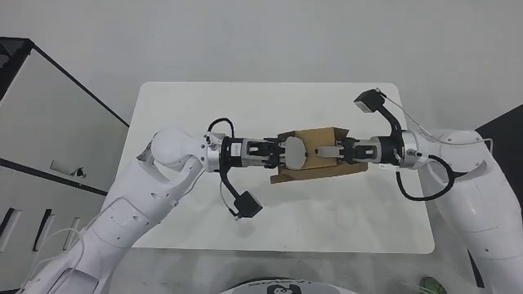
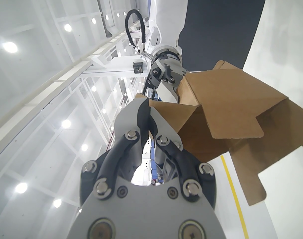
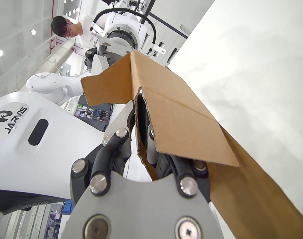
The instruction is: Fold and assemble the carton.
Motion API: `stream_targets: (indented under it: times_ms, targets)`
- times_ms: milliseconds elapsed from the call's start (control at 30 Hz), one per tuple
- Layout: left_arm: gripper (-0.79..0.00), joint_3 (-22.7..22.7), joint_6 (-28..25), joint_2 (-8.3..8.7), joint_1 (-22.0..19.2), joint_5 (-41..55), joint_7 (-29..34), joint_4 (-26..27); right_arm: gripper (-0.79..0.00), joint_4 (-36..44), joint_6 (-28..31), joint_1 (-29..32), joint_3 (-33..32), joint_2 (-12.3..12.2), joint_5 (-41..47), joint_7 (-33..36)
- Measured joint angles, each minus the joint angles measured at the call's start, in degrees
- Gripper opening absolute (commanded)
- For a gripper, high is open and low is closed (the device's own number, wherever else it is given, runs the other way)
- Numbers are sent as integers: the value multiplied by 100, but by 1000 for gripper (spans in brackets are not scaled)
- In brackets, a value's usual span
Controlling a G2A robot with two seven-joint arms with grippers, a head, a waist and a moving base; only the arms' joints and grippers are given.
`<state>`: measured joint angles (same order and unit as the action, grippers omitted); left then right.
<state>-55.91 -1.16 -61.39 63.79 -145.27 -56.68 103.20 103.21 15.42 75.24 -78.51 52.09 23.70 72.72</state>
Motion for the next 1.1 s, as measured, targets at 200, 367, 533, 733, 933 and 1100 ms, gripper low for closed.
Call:
stream_targets:
  times_ms: [200, 367, 533, 733, 933, 1100]
  targets:
    - [-785, 48, -5, -4, -23, 20, 2, 8, -785, 74, -16, 11, 38, -4, 10, -12]
    - [-785, -43, -1, 16, -16, 26, 28, 25, -785, 32, -17, 45, -37, -14, 100, -70]
    - [-785, -170, -25, 53, 105, 82, 65, 60, -785, -30, 28, 121, -180, -24, 379, -137]
    - [-785, -239, 0, 73, 252, 194, 173, 92, -785, -26, 139, 202, -300, -27, 665, -188]
    - [-785, -345, 135, 79, 401, 460, 349, 95, -785, -5, 178, 271, -374, -34, 736, -177]
    - [-785, -451, 93, 119, 496, 297, 355, 142, -785, 36, 189, 331, -390, -36, 768, -193]
